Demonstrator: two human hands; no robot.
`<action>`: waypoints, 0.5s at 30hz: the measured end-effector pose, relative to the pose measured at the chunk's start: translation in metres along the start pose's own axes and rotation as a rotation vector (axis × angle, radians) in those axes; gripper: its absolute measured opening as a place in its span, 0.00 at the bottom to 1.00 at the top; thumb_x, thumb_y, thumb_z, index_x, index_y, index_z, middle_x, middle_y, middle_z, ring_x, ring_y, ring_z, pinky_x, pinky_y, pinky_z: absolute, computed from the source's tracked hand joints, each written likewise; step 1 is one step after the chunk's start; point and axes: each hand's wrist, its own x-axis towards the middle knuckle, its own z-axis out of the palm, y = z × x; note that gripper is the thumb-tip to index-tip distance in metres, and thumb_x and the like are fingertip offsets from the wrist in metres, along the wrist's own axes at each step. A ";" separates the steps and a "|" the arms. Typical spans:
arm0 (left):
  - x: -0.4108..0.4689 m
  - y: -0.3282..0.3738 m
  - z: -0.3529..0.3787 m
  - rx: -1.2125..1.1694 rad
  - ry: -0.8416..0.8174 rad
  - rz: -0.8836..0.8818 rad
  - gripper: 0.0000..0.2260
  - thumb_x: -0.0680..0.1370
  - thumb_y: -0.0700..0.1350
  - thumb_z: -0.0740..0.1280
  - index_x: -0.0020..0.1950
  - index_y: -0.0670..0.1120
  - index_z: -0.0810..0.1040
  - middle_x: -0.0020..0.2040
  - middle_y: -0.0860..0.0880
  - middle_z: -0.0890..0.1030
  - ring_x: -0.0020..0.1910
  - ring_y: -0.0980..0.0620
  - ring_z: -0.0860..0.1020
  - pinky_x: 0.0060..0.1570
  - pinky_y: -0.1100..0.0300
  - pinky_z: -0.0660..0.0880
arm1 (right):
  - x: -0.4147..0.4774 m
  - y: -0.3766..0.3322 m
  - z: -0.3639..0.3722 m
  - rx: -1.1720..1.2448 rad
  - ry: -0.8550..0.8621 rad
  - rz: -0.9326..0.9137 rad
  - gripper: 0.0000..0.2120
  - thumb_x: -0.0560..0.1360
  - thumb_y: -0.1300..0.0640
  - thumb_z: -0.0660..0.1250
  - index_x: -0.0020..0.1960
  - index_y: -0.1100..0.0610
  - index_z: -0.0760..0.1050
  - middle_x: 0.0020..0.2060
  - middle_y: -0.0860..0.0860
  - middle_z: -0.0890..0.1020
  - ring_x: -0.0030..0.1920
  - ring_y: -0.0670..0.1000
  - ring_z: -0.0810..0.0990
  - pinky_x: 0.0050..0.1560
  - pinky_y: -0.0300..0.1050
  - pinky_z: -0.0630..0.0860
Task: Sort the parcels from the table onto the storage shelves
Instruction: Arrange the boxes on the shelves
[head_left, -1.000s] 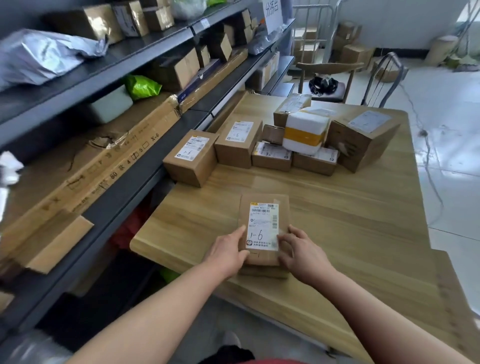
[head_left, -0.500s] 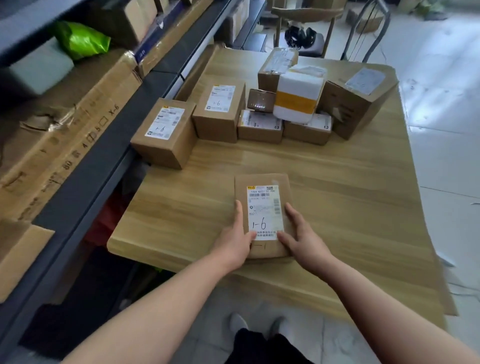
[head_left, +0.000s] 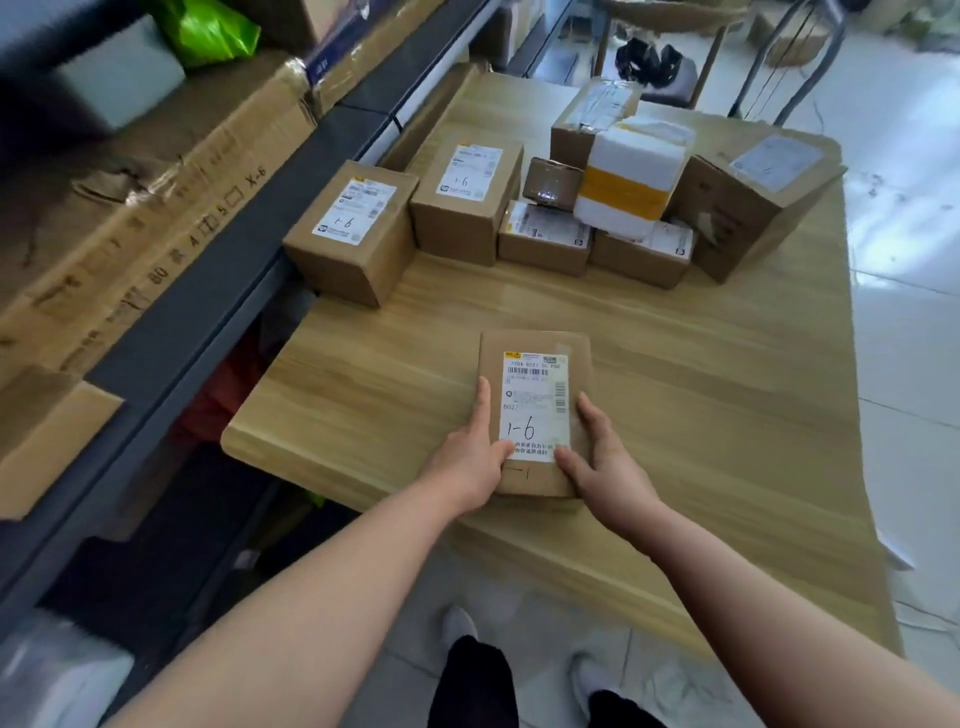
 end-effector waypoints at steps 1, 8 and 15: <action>0.000 0.002 0.001 -0.055 0.006 -0.032 0.37 0.81 0.53 0.60 0.75 0.63 0.33 0.70 0.44 0.73 0.62 0.41 0.75 0.59 0.53 0.69 | 0.000 0.000 -0.002 -0.004 -0.013 -0.016 0.35 0.77 0.50 0.65 0.77 0.41 0.48 0.75 0.45 0.63 0.71 0.50 0.66 0.66 0.47 0.66; -0.043 0.007 0.032 -0.517 0.139 -0.189 0.35 0.81 0.48 0.62 0.76 0.68 0.39 0.78 0.51 0.61 0.70 0.46 0.68 0.68 0.53 0.66 | -0.004 0.007 -0.024 -0.062 -0.242 -0.148 0.34 0.78 0.49 0.64 0.77 0.40 0.48 0.74 0.45 0.63 0.71 0.51 0.67 0.67 0.46 0.66; -0.110 0.020 0.081 -0.697 0.280 -0.351 0.38 0.81 0.45 0.63 0.77 0.63 0.38 0.78 0.52 0.59 0.73 0.47 0.65 0.71 0.51 0.63 | -0.038 0.036 -0.038 0.001 -0.449 -0.205 0.39 0.76 0.50 0.68 0.76 0.38 0.45 0.70 0.43 0.68 0.65 0.51 0.73 0.66 0.51 0.70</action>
